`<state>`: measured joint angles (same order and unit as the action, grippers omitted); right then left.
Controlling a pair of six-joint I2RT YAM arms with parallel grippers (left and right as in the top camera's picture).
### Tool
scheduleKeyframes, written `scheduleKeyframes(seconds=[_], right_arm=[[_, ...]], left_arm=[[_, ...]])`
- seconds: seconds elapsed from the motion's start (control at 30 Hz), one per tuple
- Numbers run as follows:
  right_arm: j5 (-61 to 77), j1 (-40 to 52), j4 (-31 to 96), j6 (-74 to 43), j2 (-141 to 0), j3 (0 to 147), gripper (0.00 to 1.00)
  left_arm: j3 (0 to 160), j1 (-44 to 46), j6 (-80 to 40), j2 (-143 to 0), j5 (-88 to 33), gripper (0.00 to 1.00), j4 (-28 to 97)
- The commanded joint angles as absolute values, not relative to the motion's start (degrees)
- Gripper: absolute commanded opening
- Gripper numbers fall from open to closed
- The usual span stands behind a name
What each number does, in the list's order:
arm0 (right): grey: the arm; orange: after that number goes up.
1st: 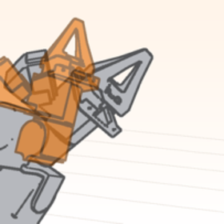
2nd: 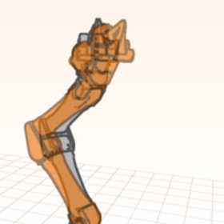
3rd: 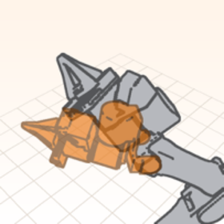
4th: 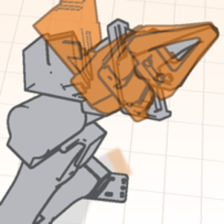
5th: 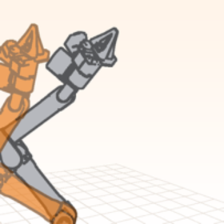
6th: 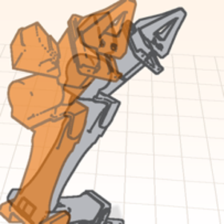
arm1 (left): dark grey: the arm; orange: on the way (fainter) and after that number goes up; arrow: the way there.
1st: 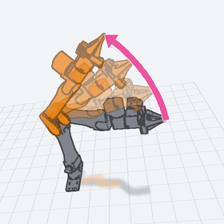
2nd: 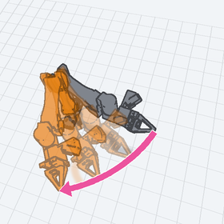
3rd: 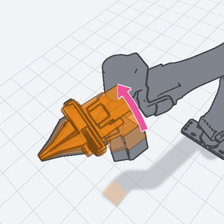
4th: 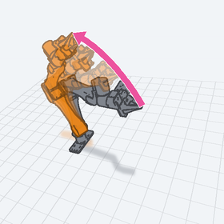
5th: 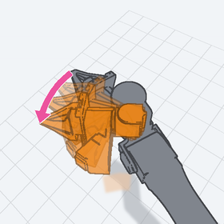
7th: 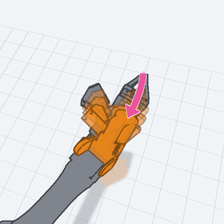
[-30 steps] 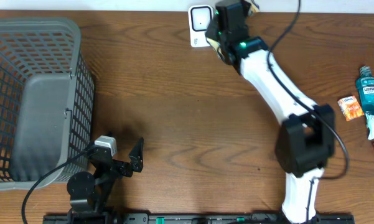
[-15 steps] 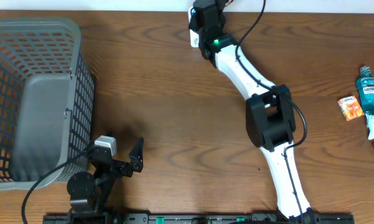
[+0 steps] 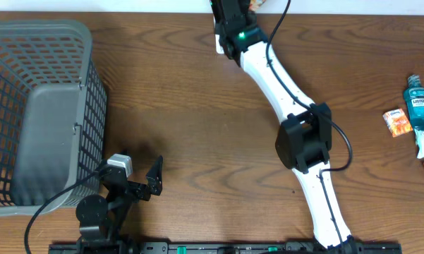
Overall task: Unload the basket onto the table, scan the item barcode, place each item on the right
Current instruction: 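Raise the snack bag and hold it in front of the white scanner, then carry the snack bag to the far right edge and release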
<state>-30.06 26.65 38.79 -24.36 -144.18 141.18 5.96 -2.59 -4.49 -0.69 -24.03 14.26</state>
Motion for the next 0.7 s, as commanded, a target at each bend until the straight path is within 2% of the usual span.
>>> scheduleKeyframes(seconds=[0.0,0.13,0.33,0.47,0.67], right_arm=[[-35.99,24.53,50.30,-22.41,-139.61,147.98,0.01],[-36.82,20.32,63.09,-22.48,-136.84,149.21,0.01],[-36.34,10.68,73.63,-25.93,-136.86,148.46,0.01],[-31.90,2.85,72.10,-26.11,-138.02,144.79,0.01],[-26.04,-6.68,62.13,-26.02,-138.89,131.50,0.01]], left_arm=[[4.82,-2.83,-4.82,-0.60,-23.90,0.98,14.92],[4.82,-2.83,-4.82,-0.60,-23.90,0.98,14.92],[4.82,-2.83,-4.82,-0.60,-23.90,0.98,14.90],[4.82,-2.83,-4.82,-0.60,-23.90,0.98,14.90],[4.82,-2.83,-4.82,-0.60,-23.90,0.98,14.92]])
